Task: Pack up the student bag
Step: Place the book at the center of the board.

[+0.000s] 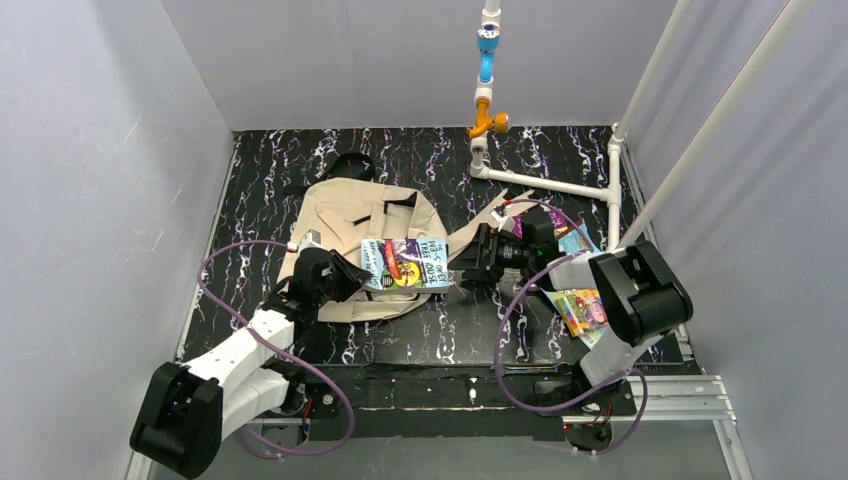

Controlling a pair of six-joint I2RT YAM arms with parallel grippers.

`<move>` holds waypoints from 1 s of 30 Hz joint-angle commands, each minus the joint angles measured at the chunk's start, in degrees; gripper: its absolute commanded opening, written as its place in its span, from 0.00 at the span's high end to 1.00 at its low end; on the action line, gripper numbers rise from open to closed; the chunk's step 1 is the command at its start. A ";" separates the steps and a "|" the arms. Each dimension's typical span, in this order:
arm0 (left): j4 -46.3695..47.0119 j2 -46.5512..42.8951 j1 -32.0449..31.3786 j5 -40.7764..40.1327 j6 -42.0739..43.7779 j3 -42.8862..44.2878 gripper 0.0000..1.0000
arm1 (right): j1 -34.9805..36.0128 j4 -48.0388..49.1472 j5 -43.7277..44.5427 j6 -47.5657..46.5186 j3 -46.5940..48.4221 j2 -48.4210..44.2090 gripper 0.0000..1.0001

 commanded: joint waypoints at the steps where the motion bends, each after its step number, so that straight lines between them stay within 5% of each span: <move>1: -2.52 1.37 1.11 -3.22 0.52 -1.81 1.00 | 0.66 10.67 -4.34 3.84 2.59 6.40 0.02; 7: -2.52 1.65 1.20 -2.19 0.94 -0.81 1.00 | 5.30 17.81 -4.61 10.83 4.25 11.22 0.02; 11: -2.43 1.80 1.21 -0.74 0.02 -0.36 1.00 | 6.59 27.67 -5.23 18.98 2.14 13.74 0.12; 19: -2.43 1.28 1.21 2.37 -0.34 -0.42 1.00 | 7.73 62.23 -4.48 42.92 -2.37 21.54 0.59; 26: -2.27 2.31 1.21 7.96 0.27 1.22 1.00 | 9.89 67.00 -2.89 46.17 1.23 25.28 0.40; 28: -2.04 2.36 1.21 10.22 0.46 1.83 1.00 | 10.31 63.89 -2.60 44.32 2.56 24.68 0.41; 30: -1.58 2.23 1.21 12.32 1.29 2.49 1.00 | 10.30 61.34 -2.46 42.96 3.41 24.04 0.56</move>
